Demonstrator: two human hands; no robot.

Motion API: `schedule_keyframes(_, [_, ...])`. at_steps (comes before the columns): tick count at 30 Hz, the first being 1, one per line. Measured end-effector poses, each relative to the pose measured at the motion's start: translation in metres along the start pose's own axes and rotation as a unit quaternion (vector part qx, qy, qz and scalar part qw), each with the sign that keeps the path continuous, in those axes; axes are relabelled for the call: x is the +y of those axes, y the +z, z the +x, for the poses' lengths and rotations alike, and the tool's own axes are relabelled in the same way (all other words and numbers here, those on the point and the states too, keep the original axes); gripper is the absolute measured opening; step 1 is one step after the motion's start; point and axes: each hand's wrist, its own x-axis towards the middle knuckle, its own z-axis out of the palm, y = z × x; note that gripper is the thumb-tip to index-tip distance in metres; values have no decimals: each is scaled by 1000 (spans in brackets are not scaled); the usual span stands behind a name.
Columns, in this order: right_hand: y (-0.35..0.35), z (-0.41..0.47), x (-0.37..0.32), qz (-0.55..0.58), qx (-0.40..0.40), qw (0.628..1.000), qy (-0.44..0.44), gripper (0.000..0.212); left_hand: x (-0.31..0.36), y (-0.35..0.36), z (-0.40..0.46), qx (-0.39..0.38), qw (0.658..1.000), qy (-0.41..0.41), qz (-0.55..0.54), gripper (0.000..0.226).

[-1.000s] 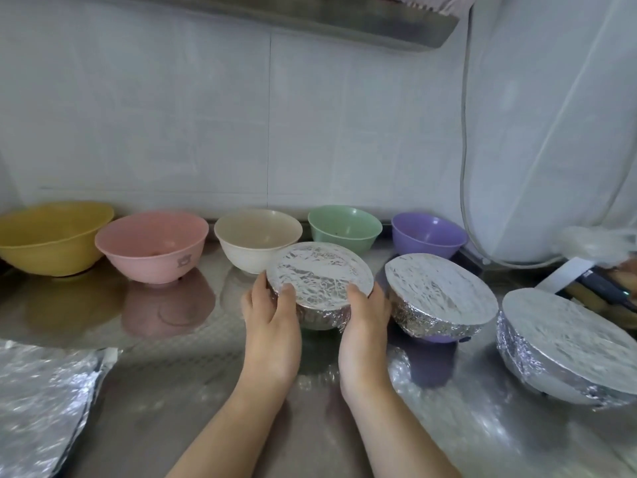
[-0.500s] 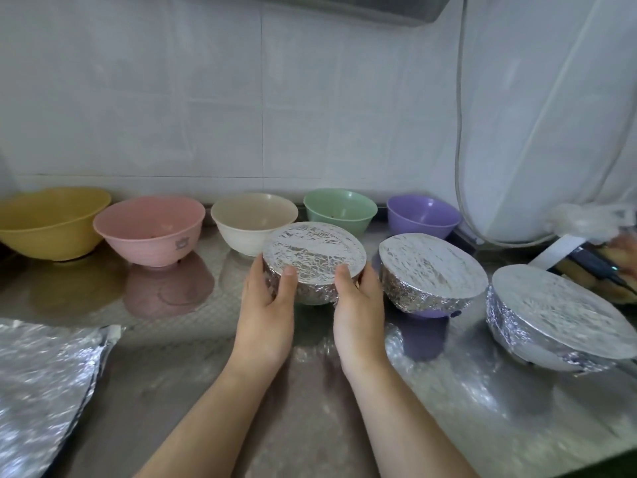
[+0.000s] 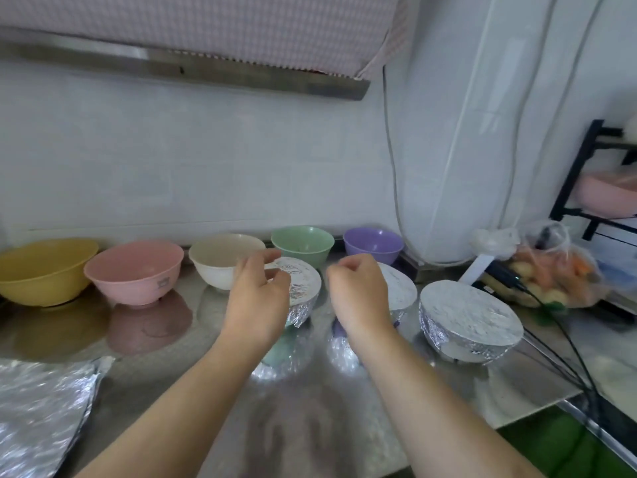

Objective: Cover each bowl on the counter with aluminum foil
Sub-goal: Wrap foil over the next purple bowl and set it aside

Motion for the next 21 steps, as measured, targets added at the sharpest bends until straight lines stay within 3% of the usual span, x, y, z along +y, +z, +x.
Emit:
schedule_keyframes(2, [-13,16,-6,-21,6,1000,18,19,12,18,9,-28,1000,-8,-7,36])
schedule_keyframes(4, [-23,36,-10,-41,11,998,36,14,27,39,21,-57,998,-13,-3,35])
schedule_keyframes(7, [-36,73,-8,-64,28,997,13,35,39,74,46,-94,995,14,42,40])
schedule_keyframes(11, [-51,134,1,-134,42,990,35,29,30,121,97,-150,980,36,130,37])
schedule_keyframes(14, [-54,185,21,-229,29,970,77,45,16,153,132,-203,953,44,222,42])
schedule_keyframes(18, [-53,233,39,-316,-18,943,101,41,1,193,172,-273,919,44,281,41])
schedule_keyframes(21, [-53,255,46,-344,-45,931,112,33,-3,209,184,-339,837,87,422,29])
